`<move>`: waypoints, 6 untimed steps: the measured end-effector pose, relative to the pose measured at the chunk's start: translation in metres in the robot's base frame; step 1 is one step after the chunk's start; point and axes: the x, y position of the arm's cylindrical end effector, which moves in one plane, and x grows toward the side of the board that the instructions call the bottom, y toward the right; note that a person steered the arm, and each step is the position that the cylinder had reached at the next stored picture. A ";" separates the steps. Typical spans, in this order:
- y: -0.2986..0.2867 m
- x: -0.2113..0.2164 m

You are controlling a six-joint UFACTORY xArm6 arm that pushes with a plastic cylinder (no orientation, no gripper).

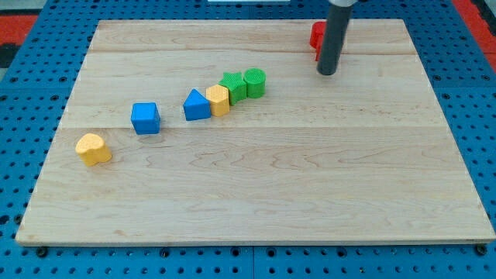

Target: Separate the yellow hexagon from the group of blocks

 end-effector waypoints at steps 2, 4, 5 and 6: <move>-0.016 0.000; -0.016 0.001; -0.015 0.006; -0.001 0.046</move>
